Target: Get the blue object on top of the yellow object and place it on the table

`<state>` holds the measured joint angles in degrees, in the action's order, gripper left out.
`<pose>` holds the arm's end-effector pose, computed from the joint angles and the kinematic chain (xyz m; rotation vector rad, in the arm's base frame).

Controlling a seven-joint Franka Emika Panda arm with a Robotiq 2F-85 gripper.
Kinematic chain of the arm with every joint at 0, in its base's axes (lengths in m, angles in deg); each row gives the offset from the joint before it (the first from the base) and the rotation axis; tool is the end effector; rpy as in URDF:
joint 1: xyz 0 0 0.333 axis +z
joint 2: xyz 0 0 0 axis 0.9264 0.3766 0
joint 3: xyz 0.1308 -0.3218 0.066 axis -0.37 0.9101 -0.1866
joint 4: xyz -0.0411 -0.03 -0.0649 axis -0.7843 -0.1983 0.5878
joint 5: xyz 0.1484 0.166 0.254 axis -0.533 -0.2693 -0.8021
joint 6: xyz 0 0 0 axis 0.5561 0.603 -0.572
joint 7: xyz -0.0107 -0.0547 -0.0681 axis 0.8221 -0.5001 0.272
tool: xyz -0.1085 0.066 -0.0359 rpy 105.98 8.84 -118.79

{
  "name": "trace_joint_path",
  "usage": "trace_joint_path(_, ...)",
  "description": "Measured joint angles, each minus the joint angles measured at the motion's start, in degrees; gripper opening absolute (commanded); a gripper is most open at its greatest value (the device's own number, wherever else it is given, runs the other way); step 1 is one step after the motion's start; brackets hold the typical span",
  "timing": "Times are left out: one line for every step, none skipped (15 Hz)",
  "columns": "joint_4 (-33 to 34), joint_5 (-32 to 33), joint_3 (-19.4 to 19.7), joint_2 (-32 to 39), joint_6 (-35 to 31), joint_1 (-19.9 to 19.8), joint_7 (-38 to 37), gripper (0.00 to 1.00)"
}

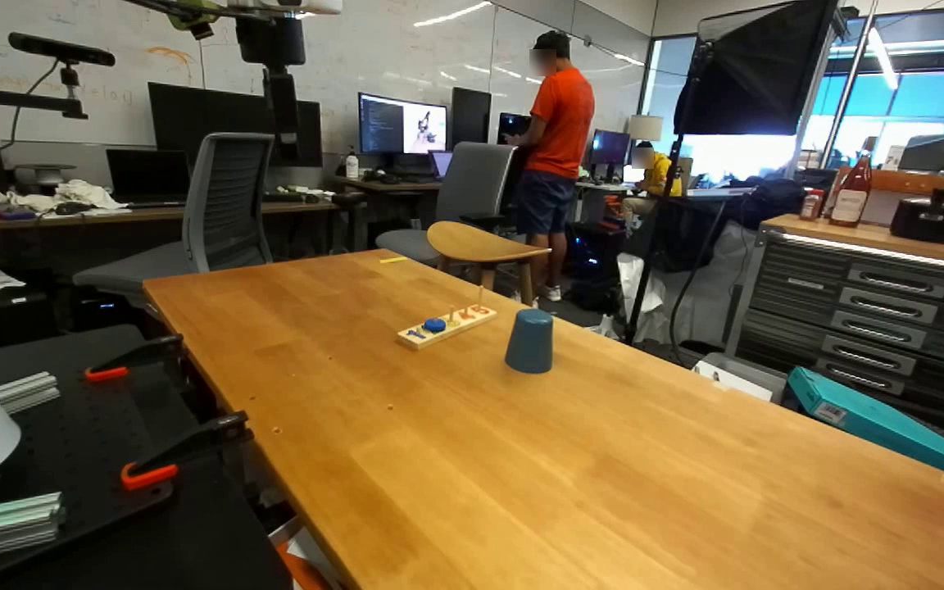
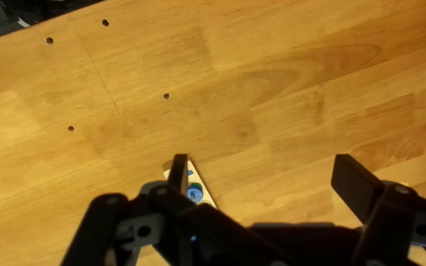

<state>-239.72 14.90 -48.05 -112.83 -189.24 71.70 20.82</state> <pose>0.2901 0.0906 0.4490 -2.9992 0.4469 -0.1860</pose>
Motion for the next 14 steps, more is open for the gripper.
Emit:
trace_joint_path(0.76, 0.0, 1.4, 1.17, -0.76, -0.55, 0.36, 1.0)
trace_joint_path(1.91, 0.0, 3.03, 2.84, -1.78, -1.31, 1.03, 1.0)
trace_joint_path(3.46, 0.0, 4.84, 4.99, -2.66, -2.13, 2.14, 1.0)
trace_joint_path(5.26, 0.0, 6.65, 7.47, -3.37, -2.81, 3.41, 1.0)
trace_joint_path(7.28, -0.01, 8.3, 10.28, -3.81, -3.33, 4.8, 1.0)
trace_joint_path(9.35, -0.15, 9.76, 13.22, -3.87, -3.57, 6.14, 1.0)
trace_joint_path(11.29, -0.3, 10.86, 16.24, -3.87, -3.68, 7.24, 1.0)
trace_joint_path(13.08, -0.63, 11.57, 19.34, -3.73, -3.69, 8.39, 1.0)
trace_joint_path(14.68, -1.55, 11.99, 22.32, -3.19, -3.64, 10.41, 1.0)
trace_joint_path(16.11, -3.38, 12.21, 25.07, -2.28, -3.51, 13.4, 1.0)
trace_joint_path(17.54, -5.2, 12.24, 27.57, -1.15, -3.34, 16.61, 1.0)
trace_joint_path(18.95, -6.5, 12.21, 29.74, 0.12, -3.11, 19.46, 1.0)
trace_joint_path(20.47, -7.02, 12.04, 31.71, 1.76, -2.95, 21.92, 1.0)
trace_joint_path(22.06, -6.98, 11.77, 33.58, 3.46, -2.88, 23.45, 1.0)
